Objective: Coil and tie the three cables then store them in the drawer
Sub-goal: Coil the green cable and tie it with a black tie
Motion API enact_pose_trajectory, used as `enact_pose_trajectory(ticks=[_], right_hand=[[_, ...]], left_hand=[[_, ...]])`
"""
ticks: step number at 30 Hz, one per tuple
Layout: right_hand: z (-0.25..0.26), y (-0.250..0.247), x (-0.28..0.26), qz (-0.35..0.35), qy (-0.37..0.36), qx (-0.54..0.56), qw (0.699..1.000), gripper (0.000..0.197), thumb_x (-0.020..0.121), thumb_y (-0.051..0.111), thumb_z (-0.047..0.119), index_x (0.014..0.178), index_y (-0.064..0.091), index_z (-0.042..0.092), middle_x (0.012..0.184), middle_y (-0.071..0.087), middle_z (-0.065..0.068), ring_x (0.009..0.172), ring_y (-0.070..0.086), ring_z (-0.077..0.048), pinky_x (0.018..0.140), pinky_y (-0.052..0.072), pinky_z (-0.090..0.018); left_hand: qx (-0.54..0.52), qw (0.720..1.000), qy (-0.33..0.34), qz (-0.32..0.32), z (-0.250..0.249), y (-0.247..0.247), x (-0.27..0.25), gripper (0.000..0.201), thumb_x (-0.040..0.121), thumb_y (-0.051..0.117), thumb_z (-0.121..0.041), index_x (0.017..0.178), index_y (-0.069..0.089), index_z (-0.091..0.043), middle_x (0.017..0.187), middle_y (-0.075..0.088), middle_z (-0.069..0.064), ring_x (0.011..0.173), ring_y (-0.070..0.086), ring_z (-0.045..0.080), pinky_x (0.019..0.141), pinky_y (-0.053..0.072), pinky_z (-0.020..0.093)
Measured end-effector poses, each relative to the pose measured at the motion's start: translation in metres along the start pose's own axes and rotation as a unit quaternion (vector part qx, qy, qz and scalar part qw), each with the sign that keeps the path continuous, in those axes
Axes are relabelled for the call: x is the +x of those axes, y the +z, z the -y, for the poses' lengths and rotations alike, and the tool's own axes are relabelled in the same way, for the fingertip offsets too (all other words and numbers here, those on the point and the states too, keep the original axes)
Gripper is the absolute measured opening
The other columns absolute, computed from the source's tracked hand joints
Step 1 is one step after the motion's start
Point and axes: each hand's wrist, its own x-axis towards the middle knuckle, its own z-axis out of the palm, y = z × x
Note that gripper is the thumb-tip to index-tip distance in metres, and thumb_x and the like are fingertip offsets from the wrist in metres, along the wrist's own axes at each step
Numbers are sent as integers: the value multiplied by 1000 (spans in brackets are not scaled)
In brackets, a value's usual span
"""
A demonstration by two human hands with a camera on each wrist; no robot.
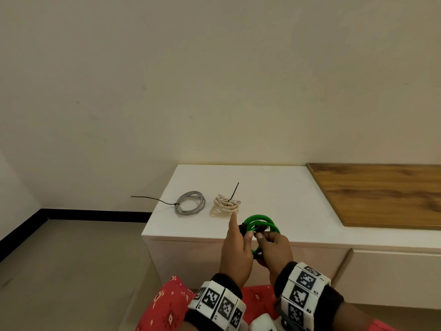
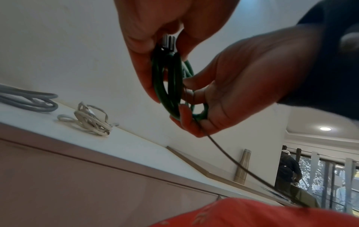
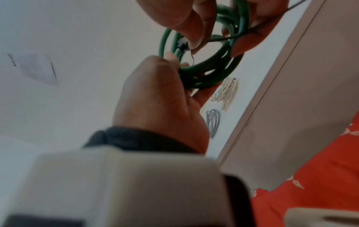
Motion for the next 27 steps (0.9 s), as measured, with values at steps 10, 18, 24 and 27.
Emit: enact_pose_trajectory(ticks=[10, 18, 24, 27], right_hand=[[-6, -5, 3, -14, 47, -21, 999, 28, 80, 55, 3, 53, 58, 10, 59, 51, -11, 60, 49, -24, 56, 42, -31], [0, -7, -3, 21, 79, 78, 994, 26, 84, 47, -8, 63, 57, 4, 55, 42, -8, 48, 35, -17, 42, 29, -21], [4, -3, -12, 65, 51, 104, 991, 20, 88, 52, 2, 70, 59, 4, 56, 47, -4, 51, 41, -14, 35, 34, -15], [8, -3, -16, 81, 38, 111, 990, 27, 90, 50, 2, 65, 61, 5, 54, 49, -3, 52, 43, -13, 35, 37, -13]], left_hand=[[5, 999, 38, -5, -6, 7, -15, 30, 93, 44, -10, 119, 30, -19, 99, 54, 1, 92, 59, 18, 77, 52, 27], [20, 999, 25, -25, 0, 9, -15, 31, 93, 43, -9, 123, 33, -9, 104, 56, 4, 90, 57, 14, 65, 44, 7], [5, 1000, -7, -27, 1, 0, -9, 38, 95, 41, -11, 131, 28, -11, 113, 59, 11, 98, 59, 19, 78, 51, 23], [-12, 999, -4, -43, 2, -1, -10, 29, 93, 42, -6, 115, 28, -18, 101, 58, 6, 84, 58, 8, 65, 47, 8]])
